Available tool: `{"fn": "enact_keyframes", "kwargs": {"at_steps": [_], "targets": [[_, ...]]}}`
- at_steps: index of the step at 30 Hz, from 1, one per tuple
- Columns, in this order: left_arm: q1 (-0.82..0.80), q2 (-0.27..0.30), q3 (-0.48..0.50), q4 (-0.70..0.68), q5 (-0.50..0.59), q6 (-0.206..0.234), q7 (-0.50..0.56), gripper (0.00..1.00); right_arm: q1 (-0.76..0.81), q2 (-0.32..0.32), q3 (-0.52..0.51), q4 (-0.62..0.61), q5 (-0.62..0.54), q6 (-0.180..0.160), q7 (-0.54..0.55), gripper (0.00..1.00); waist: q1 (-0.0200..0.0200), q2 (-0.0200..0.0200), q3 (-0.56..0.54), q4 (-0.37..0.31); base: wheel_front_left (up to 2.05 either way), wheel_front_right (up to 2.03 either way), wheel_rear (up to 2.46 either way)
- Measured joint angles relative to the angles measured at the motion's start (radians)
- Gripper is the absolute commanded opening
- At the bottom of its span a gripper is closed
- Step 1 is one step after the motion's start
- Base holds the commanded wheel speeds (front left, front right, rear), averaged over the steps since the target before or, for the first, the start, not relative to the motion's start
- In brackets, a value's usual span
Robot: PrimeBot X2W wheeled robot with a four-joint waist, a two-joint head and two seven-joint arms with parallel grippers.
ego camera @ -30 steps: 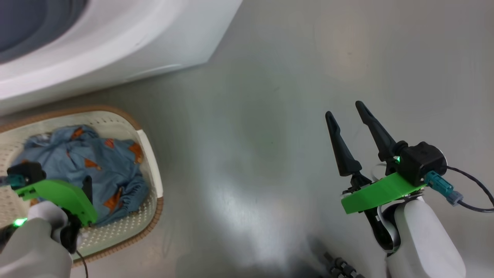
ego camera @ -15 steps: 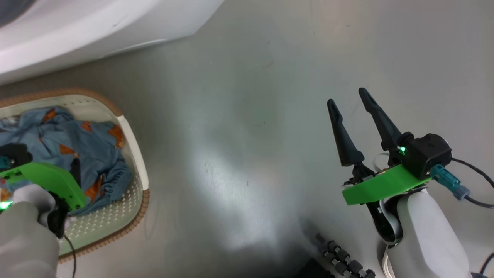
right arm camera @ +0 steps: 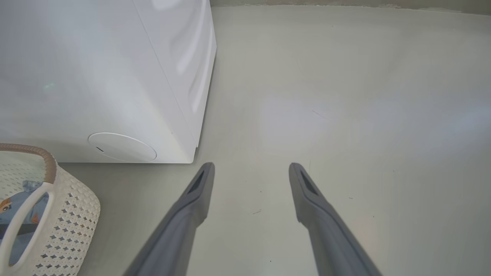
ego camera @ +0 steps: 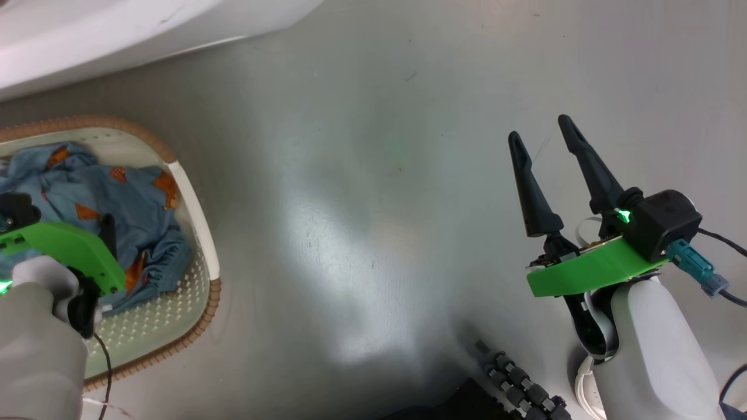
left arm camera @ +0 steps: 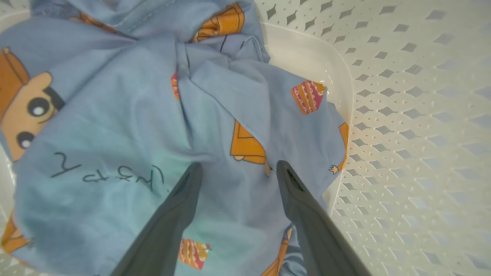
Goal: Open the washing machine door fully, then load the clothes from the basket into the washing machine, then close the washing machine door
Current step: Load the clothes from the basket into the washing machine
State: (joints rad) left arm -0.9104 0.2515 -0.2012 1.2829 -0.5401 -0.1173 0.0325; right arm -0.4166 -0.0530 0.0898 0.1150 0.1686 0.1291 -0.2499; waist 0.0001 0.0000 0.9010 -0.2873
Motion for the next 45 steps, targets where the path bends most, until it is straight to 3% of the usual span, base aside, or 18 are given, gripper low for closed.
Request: {"fn": "enact_keyframes", "kwargs": {"at_steps": [4,6,12,18,24,26,27,29,38,45], "targets": [[-0.007,-0.001,-0.011,0.001,0.0,0.008,-0.008,1.0,0.0,0.0,-0.005,-0.009,0.0,0.0,0.0,1.0,0.0,0.0,0.009,0.001,0.0,0.0,0.0],[-0.009,-0.001,-0.02,0.002,0.004,0.009,-0.009,0.93,0.0,0.0,-0.006,-0.012,0.0,0.0,0.0,1.0,0.0,0.0,0.013,0.0,0.0,0.0,0.0],[-0.023,-0.001,-0.028,0.005,0.007,0.022,-0.018,0.96,0.001,0.001,-0.012,-0.025,0.0,0.0,0.0,1.0,0.0,0.0,0.031,-0.004,0.0,0.0,0.0],[-0.035,0.0,-0.031,0.007,0.007,0.029,-0.025,0.89,0.001,0.001,-0.025,-0.033,-0.002,0.0,0.0,1.0,-0.0001,0.0,0.047,-0.002,0.0,0.0,0.0],[-0.044,0.0,-0.034,0.007,0.007,0.037,-0.036,0.68,0.001,0.002,-0.033,-0.038,-0.009,0.0,0.0,1.0,0.0,0.0,0.058,0.003,0.0,0.0,0.0],[-0.044,0.0,-0.035,0.007,0.007,0.04,-0.036,0.55,0.001,0.002,-0.034,-0.039,-0.009,0.0,0.0,1.0,0.0,0.0,0.06,0.003,0.0,0.0,0.0],[-0.044,-0.001,-0.036,0.007,0.006,0.043,-0.038,0.41,0.001,0.002,-0.035,-0.04,-0.009,0.0,0.0,1.0,0.0,0.0,0.061,0.004,0.0,0.0,0.0],[-0.044,-0.001,-0.036,0.007,0.005,0.044,-0.041,0.0,0.001,0.002,-0.037,-0.04,-0.009,0.0,0.0,1.0,-0.0001,0.0,0.064,0.005,0.0,0.0,0.0],[-0.041,-0.019,-0.046,0.008,-0.005,0.061,-0.087,0.0,0.001,0.002,-0.04,-0.028,-0.01,0.0,0.0,1.0,-0.0001,0.0,0.043,0.021,0.0,0.0,0.0],[0.006,-0.041,-0.045,0.009,-0.011,0.07,-0.187,0.0,0.001,0.002,-0.042,-0.001,-0.01,0.0,0.0,1.0,0.0,0.0,-0.023,0.042,0.0,0.0,0.0]]}}
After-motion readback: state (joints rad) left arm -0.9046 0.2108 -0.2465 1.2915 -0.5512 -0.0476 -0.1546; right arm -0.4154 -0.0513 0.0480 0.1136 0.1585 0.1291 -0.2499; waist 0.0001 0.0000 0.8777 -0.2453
